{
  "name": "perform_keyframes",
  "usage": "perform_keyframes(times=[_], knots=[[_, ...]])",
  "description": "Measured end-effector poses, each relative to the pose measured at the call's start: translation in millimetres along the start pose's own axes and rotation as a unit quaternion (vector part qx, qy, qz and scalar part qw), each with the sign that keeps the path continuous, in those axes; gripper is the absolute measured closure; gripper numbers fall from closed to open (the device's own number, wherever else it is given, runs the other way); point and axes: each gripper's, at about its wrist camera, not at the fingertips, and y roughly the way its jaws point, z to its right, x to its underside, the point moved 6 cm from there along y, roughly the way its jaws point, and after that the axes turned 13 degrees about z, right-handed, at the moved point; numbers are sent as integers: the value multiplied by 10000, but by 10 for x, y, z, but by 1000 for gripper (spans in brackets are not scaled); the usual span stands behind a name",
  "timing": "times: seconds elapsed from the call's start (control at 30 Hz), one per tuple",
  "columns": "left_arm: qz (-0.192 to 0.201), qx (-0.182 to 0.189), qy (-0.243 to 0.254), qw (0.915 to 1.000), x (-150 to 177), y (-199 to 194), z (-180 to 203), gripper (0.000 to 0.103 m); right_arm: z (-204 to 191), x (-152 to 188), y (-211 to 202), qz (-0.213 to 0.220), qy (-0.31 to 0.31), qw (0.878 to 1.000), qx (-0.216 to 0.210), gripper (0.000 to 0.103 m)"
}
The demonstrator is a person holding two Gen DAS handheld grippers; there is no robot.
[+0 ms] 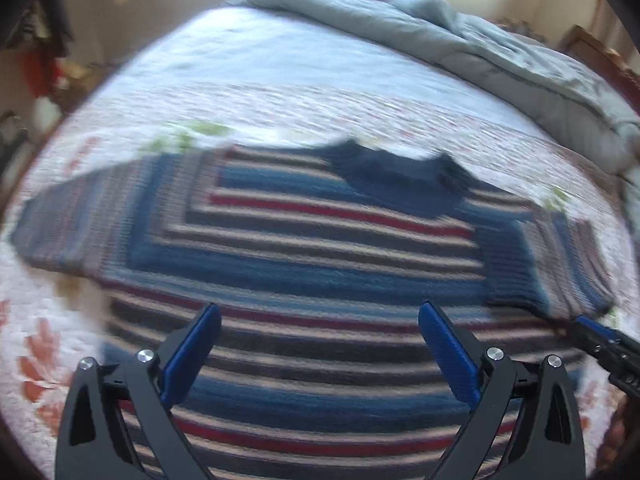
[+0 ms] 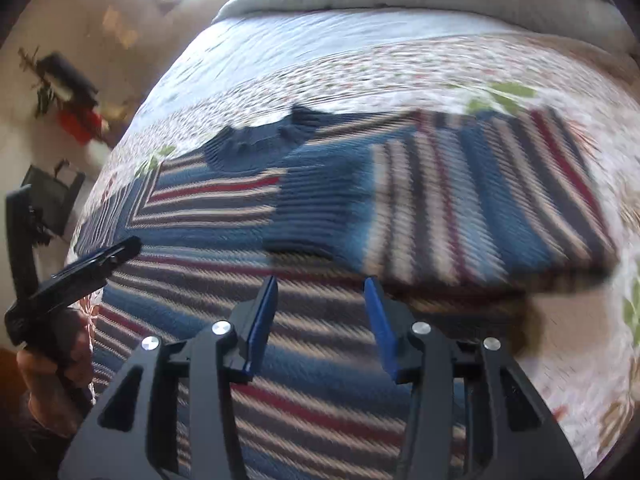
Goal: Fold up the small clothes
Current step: 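Fold the sleeve across the body with the right gripper while the left gripper grasps the other cuff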
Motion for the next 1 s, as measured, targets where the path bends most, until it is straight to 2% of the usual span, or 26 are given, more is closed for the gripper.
perform_keyframes(times=[0.1, 0.13, 0.17, 0.33, 0.47, 0.5, 0.6, 0.63, 0.7, 0.73, 0.77, 0.8, 0.83, 0.9, 1.0], knots=[[-399, 716, -178, 9965, 88, 123, 440, 4, 263, 133, -213, 59, 69, 9999, 144, 56], [-559, 1022, -239, 9929, 109, 177, 641, 4, 338, 194, -253, 62, 97, 9998, 166, 56], [-662, 1177, -251, 9905, 123, 218, 778, 4, 387, 250, -279, 61, 128, 9998, 169, 56], [-1065, 1354, -233, 9848, 178, 482, 1262, 8, 563, 463, -434, 171, 129, 9998, 25, 56], [-1303, 1690, -471, 9758, 210, 623, 1479, 25, 579, 658, -529, 424, -31, 9991, 21, 52], [-1381, 1744, -534, 9735, 222, 655, 1512, 25, 587, 714, -539, 453, -11, 9990, -3, 52], [-1509, 1642, -724, 9721, 244, 749, 1535, 26, 576, 881, -574, 495, -28, 9987, -102, 52], [-1488, 1640, -788, 9720, 235, 760, 1541, 31, 570, 916, -593, 523, -59, 9986, -103, 52], [-1385, 1571, -776, 9747, 200, 758, 1560, 57, 559, 997, -648, 595, -149, 9981, -72, 51], [-1371, 1573, -790, 9748, 187, 752, 1567, 65, 546, 1029, -667, 606, -164, 9980, -69, 51], [-1339, 1673, -877, 9728, 168, 738, 1580, 83, 546, 1057, -687, 619, -151, 9979, -76, 51], [-1334, 1802, -998, 9694, 150, 743, 1598, 91, 554, 1078, -705, 635, -109, 9979, -75, 51], [-1293, 1809, -1103, 9687, 125, 723, 1595, 93, 566, 1092, -725, 651, -77, 9978, -61, 51], [-977, 1683, -1175, 9738, -1, 627, 1559, 95, 591, 1109, -757, 671, -53, 9977, -7, 51], [-337, 1558, -916, 9830, -285, 362, 1437, 95, 642, 1119, -813, 704, -20, 9975, 96, 51]])
